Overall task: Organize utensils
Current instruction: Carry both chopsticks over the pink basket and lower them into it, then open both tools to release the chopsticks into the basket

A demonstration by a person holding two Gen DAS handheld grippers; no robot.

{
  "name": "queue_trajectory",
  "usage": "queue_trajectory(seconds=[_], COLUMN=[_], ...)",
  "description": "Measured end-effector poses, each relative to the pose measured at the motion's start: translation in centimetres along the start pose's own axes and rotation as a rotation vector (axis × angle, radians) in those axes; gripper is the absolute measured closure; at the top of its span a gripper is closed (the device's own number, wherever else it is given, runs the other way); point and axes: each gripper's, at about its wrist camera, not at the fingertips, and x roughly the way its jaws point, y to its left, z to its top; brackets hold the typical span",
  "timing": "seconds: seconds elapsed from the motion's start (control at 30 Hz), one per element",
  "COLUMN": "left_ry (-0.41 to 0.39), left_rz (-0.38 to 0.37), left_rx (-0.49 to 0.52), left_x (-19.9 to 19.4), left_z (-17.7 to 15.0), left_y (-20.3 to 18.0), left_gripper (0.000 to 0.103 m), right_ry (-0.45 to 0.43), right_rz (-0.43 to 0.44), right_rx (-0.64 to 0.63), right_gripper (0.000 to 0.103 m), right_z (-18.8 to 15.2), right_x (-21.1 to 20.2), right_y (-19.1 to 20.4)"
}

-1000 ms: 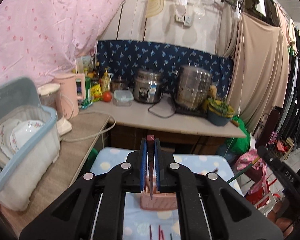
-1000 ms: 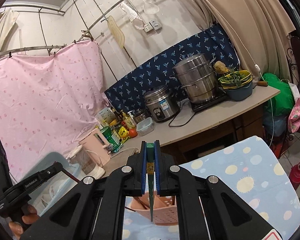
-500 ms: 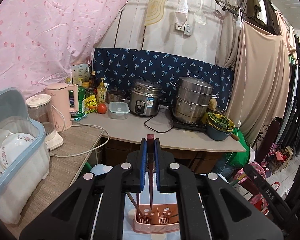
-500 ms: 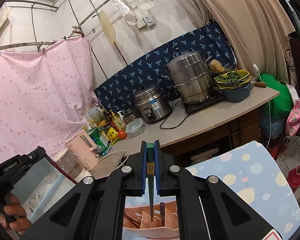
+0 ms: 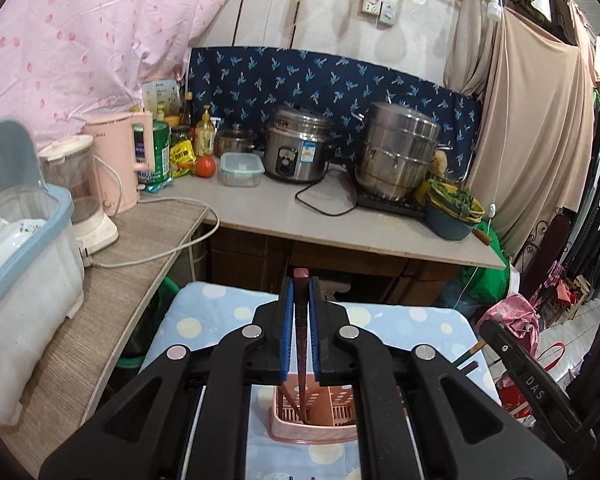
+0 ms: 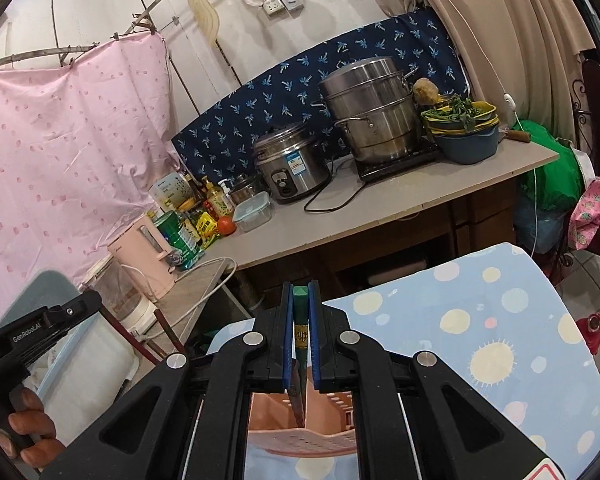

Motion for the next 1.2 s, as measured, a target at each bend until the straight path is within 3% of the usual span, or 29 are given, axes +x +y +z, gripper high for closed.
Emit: queue_trajectory(seconds=[0.2, 0.3, 0.4, 0.77, 1.2], left_ry=[0.038, 0.040, 0.033, 0.017, 0.012], left_rz=[0.001, 0.006, 0.009, 0.014, 0.032], left_rx=[-0.013, -0.025, -0.027, -0.003, 0.031], left_x=[1.0, 0.9, 0.5, -1.6, -5.8], left_z=[-1.1, -1.4, -1.4, -1.7, -4.5], left_y=[0.5, 0.7, 0.8, 0.4, 0.0], left_gripper=[0.093, 0.078, 0.071, 0.070, 0.070], right_ry=[0.020, 0.018, 0.011, 0.010, 0.049], right_rz=[0.002, 0.001, -0.001, 0.012, 0.038], right_rx=[-0.007, 0.001, 0.000, -0.025, -0.057], right_gripper=[0.092, 0.088, 0.086, 0.085, 0.085], right_z=[-0.7, -0.7, -0.6, -1.3, -5.0], right_x=[0.1, -0.3, -0.8, -3.1, -7.7], right_y=[0.1, 0.0, 0.0, 0.9, 1.5])
